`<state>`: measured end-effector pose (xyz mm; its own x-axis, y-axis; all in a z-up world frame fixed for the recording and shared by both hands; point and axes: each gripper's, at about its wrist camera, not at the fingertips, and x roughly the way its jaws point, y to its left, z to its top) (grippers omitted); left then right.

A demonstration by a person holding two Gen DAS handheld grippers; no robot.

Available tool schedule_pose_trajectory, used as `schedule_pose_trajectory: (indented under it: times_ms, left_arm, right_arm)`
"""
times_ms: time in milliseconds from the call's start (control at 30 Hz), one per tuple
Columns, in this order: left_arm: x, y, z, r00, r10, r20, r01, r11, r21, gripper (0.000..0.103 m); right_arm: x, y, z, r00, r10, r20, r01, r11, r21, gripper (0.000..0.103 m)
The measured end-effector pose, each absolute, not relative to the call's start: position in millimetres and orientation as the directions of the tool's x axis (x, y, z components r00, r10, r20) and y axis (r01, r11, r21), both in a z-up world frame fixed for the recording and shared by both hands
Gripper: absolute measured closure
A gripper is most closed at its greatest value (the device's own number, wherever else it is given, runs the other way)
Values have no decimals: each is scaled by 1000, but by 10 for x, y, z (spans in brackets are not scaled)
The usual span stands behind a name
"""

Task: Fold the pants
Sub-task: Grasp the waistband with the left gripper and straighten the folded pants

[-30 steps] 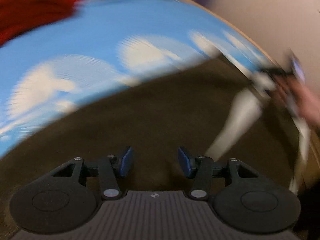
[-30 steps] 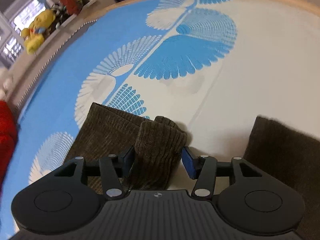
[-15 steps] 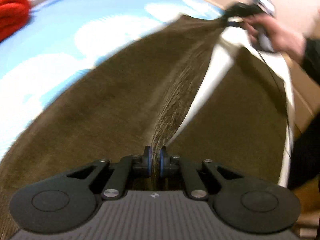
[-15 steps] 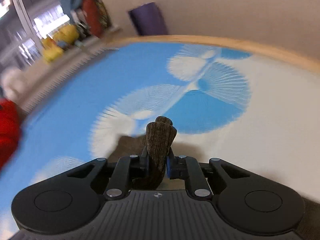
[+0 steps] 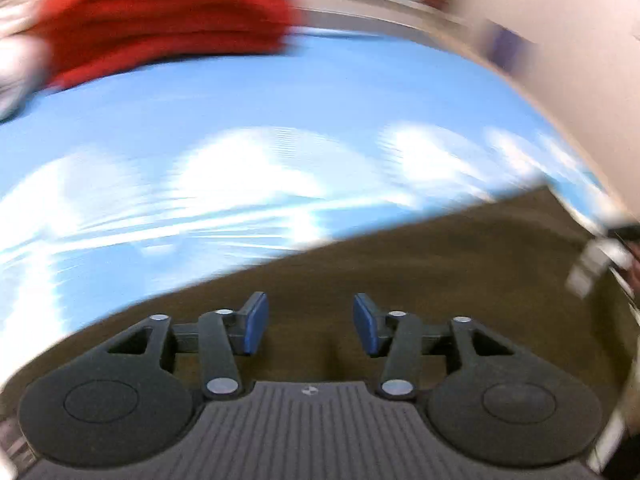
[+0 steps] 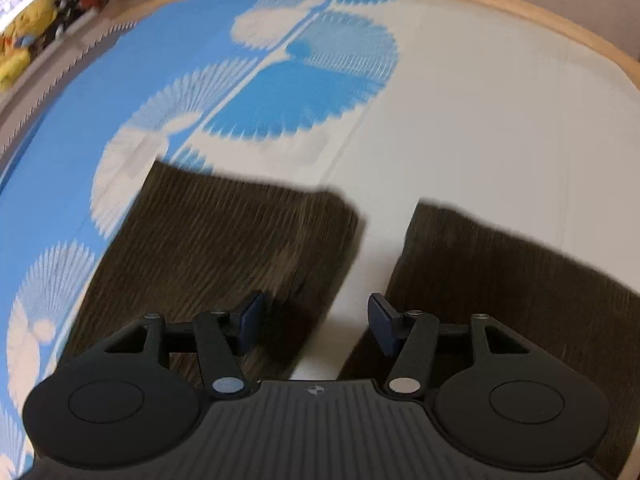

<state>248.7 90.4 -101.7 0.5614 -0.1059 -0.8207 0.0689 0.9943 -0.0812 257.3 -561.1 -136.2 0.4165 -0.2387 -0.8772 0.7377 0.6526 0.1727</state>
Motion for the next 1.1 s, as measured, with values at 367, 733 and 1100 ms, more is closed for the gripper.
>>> schedule_pose_trajectory:
  times_ms: [367, 733, 1100]
  left_arm:
    - [2195, 2739, -1117, 372, 296, -879, -517, 853, 69, 23]
    - [1994, 3061, -1410, 366, 205, -908, -502, 865, -7, 23]
    - [2156, 2922, -1442, 392, 234, -890, -433, 900, 46, 57]
  right_arm:
    - [2582, -5451, -1353, 428, -304, -851, 703, 704, 102, 97]
    - [2775, -4588, -892, 649, -350, -676, 575, 807, 134, 58]
    - [3563, -3761, -1624, 604, 36, -796, 377, 867, 326, 43]
